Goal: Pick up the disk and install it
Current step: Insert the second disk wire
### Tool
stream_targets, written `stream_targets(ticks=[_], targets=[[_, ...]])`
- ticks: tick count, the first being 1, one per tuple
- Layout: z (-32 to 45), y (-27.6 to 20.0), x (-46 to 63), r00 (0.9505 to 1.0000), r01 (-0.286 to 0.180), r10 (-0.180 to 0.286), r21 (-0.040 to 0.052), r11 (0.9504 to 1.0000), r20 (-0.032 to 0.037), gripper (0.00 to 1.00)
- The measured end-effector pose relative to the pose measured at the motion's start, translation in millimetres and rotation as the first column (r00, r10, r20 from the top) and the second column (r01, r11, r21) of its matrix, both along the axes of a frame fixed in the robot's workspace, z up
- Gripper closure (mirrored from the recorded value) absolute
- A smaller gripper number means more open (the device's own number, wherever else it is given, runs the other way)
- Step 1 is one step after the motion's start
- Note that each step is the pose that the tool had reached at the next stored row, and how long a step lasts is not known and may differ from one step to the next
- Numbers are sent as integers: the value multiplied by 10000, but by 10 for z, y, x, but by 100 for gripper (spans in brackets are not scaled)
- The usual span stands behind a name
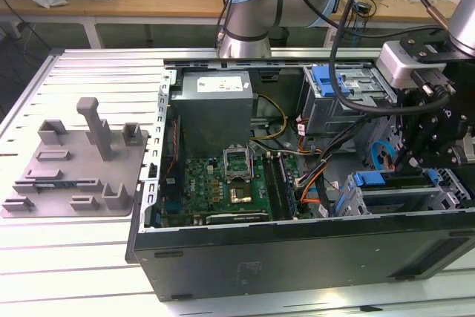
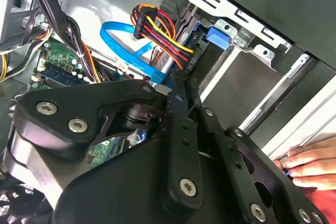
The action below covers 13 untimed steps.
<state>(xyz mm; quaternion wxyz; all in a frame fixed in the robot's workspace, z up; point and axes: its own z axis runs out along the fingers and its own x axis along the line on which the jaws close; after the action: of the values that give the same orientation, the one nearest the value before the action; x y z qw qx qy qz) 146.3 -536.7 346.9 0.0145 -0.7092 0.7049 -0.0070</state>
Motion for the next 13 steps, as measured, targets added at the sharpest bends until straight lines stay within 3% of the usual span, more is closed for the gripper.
stream_targets(ticks=[13], targets=[[-24,11,0,10000,-3,3,-1,10000,2,84]])
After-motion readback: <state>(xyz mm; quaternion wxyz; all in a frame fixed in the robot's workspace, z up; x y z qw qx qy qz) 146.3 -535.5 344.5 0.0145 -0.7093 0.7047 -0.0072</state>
